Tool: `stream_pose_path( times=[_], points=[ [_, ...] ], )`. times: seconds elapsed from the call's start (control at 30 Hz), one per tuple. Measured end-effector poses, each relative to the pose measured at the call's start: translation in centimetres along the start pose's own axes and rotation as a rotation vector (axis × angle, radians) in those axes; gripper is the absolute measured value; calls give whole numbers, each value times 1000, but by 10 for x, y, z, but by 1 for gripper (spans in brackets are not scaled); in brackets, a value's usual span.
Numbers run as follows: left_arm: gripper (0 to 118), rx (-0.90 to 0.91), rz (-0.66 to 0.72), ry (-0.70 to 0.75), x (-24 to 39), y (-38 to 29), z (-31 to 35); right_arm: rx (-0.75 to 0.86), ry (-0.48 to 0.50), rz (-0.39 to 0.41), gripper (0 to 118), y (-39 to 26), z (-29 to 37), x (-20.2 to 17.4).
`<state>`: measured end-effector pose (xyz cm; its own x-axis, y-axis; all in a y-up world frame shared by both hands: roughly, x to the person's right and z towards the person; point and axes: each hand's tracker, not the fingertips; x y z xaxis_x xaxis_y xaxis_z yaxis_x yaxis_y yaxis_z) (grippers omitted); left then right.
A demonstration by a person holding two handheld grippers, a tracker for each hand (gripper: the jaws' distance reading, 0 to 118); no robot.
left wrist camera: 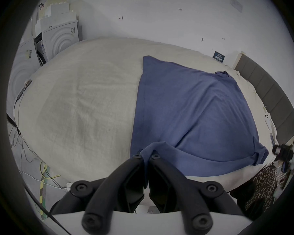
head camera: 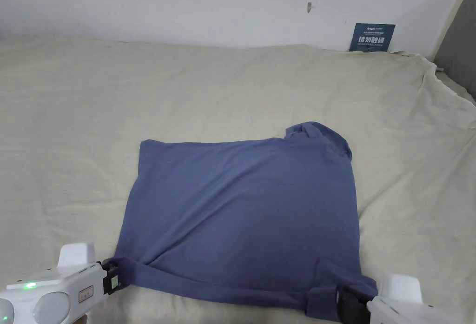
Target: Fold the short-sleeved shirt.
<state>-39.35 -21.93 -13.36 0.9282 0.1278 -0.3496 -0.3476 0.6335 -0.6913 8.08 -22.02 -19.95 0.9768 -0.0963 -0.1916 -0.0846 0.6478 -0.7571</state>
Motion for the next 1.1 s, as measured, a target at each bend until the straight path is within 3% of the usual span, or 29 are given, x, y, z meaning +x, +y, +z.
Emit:
stream_pose_path(
  times=[0.2, 0.27, 0.33, 0.37, 0.4, 0.43, 0.8, 1.1],
  points=[
    [1, 8, -4, 1, -2, 0, -2, -45, -3, 16, 85, -16, -4, -13],
    [1, 6, -5, 2, -1, -1, -3, -40, 8, 4, 77, -16, -8, -13],
    [1, 3, -5, 4, 0, -1, -4, -37, 13, -2, 54, -14, -13, -9],
    [1, 3, -4, 3, -1, -1, -5, -39, 18, -8, 36, -13, -14, -9],
    [1, 2, -2, 4, -1, -2, -6, -36, 26, -17, 9, -13, -14, -8],
    [1, 2, 0, 5, -1, -2, -6, -29, 21, -15, 2, -12, -12, -9],
    [1, 48, 50, -7, -7, 18, -2, 113, 71, -30, 2, 36, 21, 7],
    [1, 109, 41, -19, -2, 72, -15, 182, 77, -9, 2, 106, -15, 15]
  ],
)
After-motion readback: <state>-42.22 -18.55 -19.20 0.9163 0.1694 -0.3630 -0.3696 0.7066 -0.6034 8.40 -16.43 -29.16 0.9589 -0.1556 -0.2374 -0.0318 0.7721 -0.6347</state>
